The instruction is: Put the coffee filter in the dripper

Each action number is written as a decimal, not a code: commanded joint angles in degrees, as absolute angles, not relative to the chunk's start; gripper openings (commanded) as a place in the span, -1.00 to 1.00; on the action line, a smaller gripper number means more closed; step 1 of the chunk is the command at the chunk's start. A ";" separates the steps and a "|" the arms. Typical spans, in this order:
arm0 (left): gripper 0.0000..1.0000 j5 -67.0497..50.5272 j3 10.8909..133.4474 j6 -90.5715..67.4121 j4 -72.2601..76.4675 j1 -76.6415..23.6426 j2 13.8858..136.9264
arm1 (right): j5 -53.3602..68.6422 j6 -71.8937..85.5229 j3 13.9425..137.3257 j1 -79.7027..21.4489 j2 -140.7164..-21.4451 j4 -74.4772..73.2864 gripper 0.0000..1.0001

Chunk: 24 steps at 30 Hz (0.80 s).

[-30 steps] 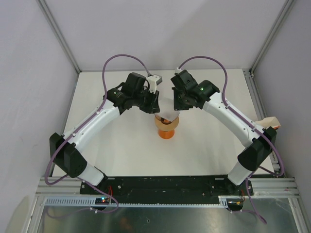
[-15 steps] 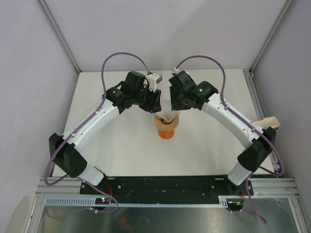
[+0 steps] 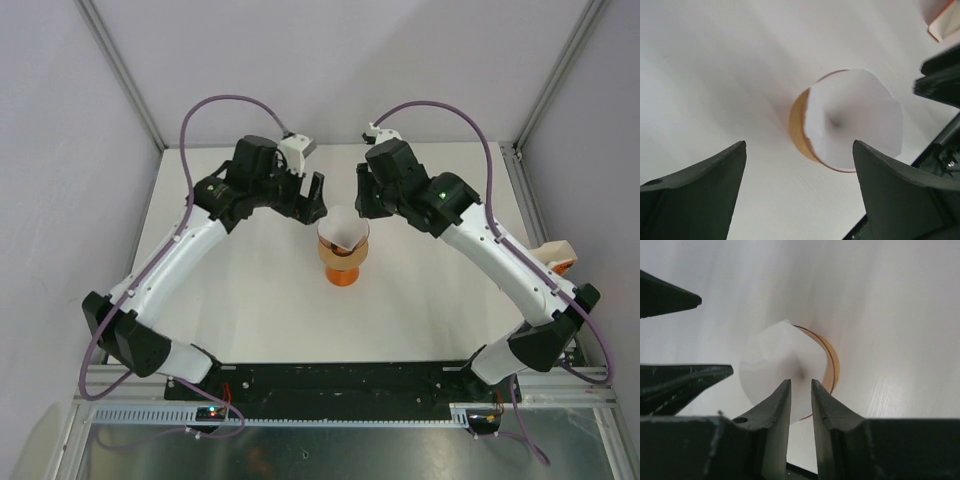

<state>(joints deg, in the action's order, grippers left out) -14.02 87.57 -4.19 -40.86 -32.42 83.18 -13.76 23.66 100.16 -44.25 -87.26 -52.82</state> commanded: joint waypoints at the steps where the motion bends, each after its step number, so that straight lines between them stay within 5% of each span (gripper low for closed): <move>1: 0.88 -12.17 88.33 -2.14 -39.70 -27.91 79.16 | -10.16 21.74 101.91 -45.26 -86.88 -48.43 -0.65; 5: 0.98 -12.64 85.52 -1.58 -38.61 -22.00 77.11 | -11.42 20.67 104.59 -46.68 -91.31 -51.48 -0.97; 13: 0.99 -18.84 78.78 -2.21 -35.07 -9.30 73.93 | -12.72 19.88 108.52 -47.98 -99.13 -57.82 -1.00; 24: 0.99 -23.17 73.94 -2.59 -32.64 -4.05 72.53 | -15.94 18.45 113.02 -49.48 -109.72 -65.55 -1.00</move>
